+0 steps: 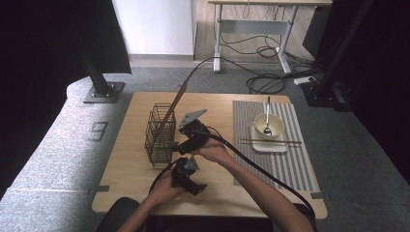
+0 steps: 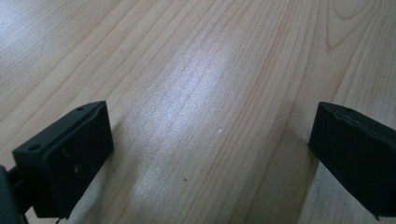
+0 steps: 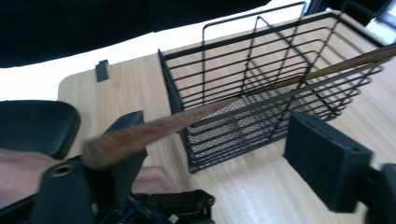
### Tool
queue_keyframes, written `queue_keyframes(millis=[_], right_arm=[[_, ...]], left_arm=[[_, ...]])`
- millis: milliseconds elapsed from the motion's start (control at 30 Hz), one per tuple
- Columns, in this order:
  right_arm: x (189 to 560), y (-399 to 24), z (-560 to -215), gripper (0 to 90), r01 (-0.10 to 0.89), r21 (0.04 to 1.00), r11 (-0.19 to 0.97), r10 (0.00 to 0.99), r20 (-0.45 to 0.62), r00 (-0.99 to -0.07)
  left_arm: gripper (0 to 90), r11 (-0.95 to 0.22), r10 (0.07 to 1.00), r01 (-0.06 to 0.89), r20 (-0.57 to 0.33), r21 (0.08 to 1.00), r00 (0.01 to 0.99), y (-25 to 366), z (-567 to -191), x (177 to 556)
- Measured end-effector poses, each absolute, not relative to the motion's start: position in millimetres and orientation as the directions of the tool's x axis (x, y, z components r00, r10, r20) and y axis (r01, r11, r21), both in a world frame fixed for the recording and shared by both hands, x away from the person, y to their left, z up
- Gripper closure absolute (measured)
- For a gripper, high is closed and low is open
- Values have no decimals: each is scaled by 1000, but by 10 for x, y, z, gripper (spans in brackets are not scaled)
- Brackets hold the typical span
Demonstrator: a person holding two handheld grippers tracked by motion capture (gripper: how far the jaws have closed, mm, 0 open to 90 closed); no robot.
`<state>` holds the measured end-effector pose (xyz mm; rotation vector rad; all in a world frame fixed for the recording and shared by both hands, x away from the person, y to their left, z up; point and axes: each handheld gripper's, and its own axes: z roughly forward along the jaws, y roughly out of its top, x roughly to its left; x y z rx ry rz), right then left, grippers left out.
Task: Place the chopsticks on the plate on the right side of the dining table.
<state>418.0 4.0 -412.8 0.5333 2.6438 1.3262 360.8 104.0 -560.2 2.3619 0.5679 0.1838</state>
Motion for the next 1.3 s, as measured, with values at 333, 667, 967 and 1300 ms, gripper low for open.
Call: queue_keyframes(millis=[333,667,967,1300], right_arm=[[4278,-33,-4077,362,264,801,537,410,26,-912],[4327,-41,-4077,561,265,803,534,408,30,-912],[4322,8,-4091,806,192,816,546,396,-49,-917],[4281,-35,-3994,824,168,819,549,363,-52,-930]], left_arm=[[0,-666,443,345,-21,661,896,1042,-5605,3608],[0,-669,440,343,-21,660,898,1041,-5603,3608],[0,-667,440,343,-22,661,898,1040,-5604,3606],[0,-671,436,340,-20,659,900,1042,-5602,3604]])
